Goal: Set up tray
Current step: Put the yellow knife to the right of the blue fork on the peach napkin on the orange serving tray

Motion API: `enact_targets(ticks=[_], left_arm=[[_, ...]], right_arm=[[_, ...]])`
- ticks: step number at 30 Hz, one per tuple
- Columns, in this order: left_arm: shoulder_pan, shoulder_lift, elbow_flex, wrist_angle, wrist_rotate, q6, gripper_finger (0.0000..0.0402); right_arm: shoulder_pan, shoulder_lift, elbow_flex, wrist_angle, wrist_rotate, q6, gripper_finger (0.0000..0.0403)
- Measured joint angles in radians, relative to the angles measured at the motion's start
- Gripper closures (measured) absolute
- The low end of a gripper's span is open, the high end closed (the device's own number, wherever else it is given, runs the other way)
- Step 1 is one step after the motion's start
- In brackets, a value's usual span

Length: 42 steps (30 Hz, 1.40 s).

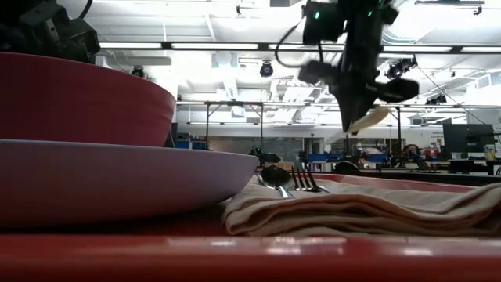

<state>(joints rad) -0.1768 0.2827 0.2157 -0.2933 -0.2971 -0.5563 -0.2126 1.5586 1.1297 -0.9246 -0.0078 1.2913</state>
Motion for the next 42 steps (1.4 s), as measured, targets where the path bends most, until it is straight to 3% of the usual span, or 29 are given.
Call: enact_targets(ticks=[8,22,34,42], left_arm=[[0.000,0.000,0.000,-0.001,-0.001,0.007,0.0323],[0.000,0.000,0.000,-0.003,-0.002,0.011,0.0323],[0.000,0.000,0.000,-0.002,0.025,0.028,0.0323],[0.000,0.000,0.000,-0.003,0.044,0.028,0.0323]], right_arm=[[0.201,-0.033,0.001,0.022,-0.004,0.256,0.0392],[0.496,-0.029,0.002,0.206,0.057,0.655,0.0395],[0.565,0.082,0.002,0.465,0.023,0.724,0.0393],[0.583,0.097,0.002,0.491,0.016,0.743,0.0396]])
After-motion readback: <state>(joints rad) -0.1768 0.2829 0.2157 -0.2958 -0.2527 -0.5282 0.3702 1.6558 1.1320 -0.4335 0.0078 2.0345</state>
